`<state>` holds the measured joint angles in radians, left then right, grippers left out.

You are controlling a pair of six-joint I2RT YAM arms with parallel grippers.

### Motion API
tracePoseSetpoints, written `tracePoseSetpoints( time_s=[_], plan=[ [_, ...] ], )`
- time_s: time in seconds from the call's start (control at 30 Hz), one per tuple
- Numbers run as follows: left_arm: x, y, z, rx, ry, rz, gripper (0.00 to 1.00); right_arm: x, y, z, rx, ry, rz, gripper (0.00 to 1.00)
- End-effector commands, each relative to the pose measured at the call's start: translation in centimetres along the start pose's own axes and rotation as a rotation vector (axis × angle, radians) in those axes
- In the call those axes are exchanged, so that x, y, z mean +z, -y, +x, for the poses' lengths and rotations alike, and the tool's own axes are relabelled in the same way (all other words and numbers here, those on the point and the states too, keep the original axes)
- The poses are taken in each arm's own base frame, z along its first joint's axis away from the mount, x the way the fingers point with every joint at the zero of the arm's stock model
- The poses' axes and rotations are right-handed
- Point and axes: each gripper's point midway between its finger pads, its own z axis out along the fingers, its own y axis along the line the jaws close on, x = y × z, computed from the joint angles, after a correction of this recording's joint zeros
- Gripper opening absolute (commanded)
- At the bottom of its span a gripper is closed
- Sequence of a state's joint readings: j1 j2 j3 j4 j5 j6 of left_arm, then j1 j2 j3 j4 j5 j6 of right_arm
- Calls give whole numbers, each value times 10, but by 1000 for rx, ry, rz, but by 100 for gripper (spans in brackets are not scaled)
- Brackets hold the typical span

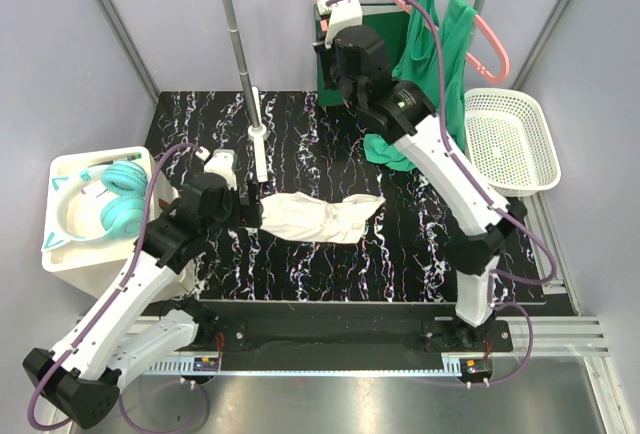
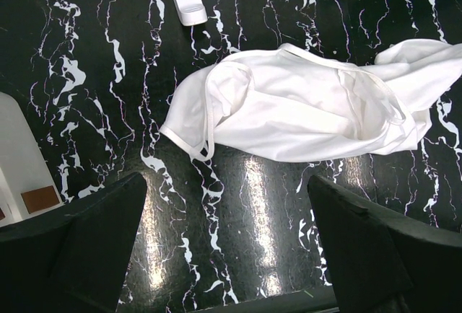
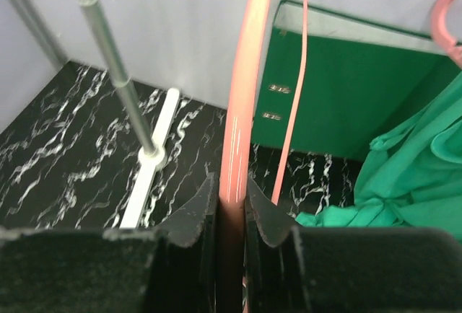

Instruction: Place the tank top on the hanger

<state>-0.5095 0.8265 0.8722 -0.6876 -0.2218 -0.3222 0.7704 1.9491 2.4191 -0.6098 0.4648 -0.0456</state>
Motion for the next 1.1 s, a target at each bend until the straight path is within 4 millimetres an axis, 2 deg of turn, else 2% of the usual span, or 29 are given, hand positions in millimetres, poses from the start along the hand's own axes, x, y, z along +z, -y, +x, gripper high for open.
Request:
tracePoseSetpoints(
  time_s=[0.0,0.03,0.17,0.27,0.3,0.37,0.4,0.47,0.5,0.53,0.57,0.6,0.63,0.67,0.7,0.73,0.77,0.87,0.93,1.07],
  plan=[
    [5,-4,-4,4,19,-26,99,-50,0,-49,72,146,-126,0],
    [5,-4,-5,1,21,-27,99,-54,0,-53,77,170,-134,0],
    [6,-3,-10,-10,31,-31,99,-69,8,-46,77,185,-135,0],
    [11,1,-16,-50,41,-31,99,-83,11,-30,92,158,-154,0],
    [15,4,-23,-73,72,-23,99,-89,12,-16,93,132,-165,0],
    [32,11,-15,-96,52,-13,99,-95,6,1,128,96,-205,0],
    [40,15,-20,-103,72,-2,99,-99,6,21,124,58,-212,0],
    [61,21,-12,-94,23,-1,99,-104,5,42,131,14,-221,0],
    [70,27,-15,-89,23,14,98,-107,9,64,126,-27,-209,0],
    [76,32,-21,-77,22,30,97,-109,12,75,129,-49,-196,0],
    [94,31,-12,-62,-26,5,95,-110,16,88,120,-73,-174,0],
    [102,31,-13,-56,-38,-9,90,-112,21,109,107,-112,-150,0],
    [108,31,-24,-46,-31,-22,88,-114,25,122,112,-144,-126,0],
    [125,27,-15,-35,-77,-49,83,-117,30,130,112,-160,-105,0],
    [132,27,-15,-30,-91,-56,77,-123,34,145,108,-187,-98,0],
    [136,30,-25,-27,-87,-53,75,-126,34,152,130,-202,-99,0],
    [146,27,-18,-22,-120,-71,74,-131,29,158,140,-218,-137,0],
    [155,15,-10,-25,-151,-114,73,-146,20,173,186,-251,-208,0],
    [158,4,-2,-34,-165,-146,73,-152,20,184,204,-273,-213,0],
    [157,-8,14,-49,-196,-171,65,-156,20,200,212,-310,-214,0]
  ],
)
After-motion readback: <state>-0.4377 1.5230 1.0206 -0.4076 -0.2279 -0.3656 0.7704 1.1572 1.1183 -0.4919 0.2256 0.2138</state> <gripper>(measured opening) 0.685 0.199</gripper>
